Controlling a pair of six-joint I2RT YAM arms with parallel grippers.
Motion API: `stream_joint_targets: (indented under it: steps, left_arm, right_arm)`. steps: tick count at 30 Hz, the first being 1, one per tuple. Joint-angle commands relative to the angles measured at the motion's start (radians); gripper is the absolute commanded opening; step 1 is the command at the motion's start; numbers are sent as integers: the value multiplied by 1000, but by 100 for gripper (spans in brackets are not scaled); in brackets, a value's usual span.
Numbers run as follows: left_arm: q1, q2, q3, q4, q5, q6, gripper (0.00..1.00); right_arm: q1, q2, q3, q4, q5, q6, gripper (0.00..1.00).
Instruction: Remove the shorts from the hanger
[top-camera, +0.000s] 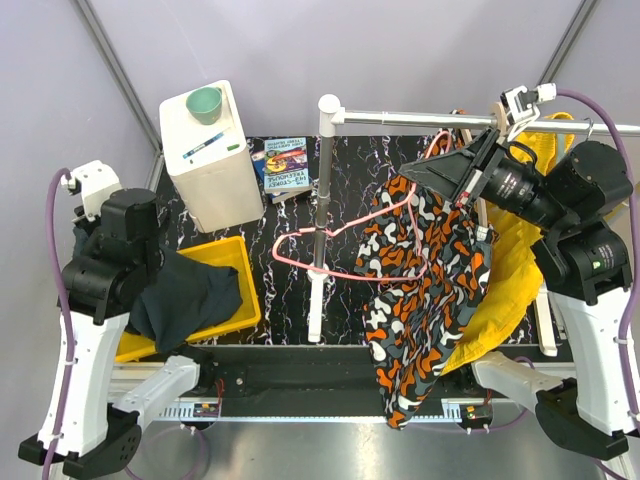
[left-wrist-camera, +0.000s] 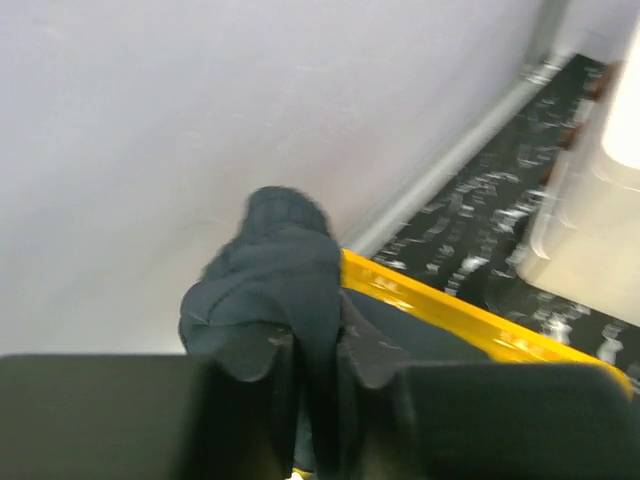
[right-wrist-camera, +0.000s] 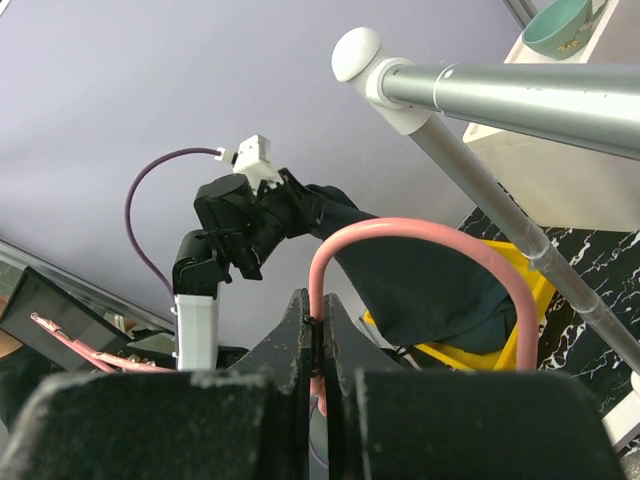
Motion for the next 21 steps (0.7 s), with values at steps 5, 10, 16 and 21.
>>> stream_joint_targets:
  steps: [5, 10, 16, 21]
  left_arm:
    - [4, -28, -53, 17, 432, -172, 62]
    - [3, -83, -60, -12, 507, -215, 73]
    - [4, -138, 7, 58, 696, -215, 74]
    - [4, -169, 3, 294, 1151, -221, 70]
  right_arm:
    - [2, -20, -22, 26, -12, -29, 0]
    - [2, -21, -45, 12, -12, -52, 0]
    - [2, -9, -59, 12, -41, -75, 0]
    - [1, 5, -49, 3, -113, -167, 0]
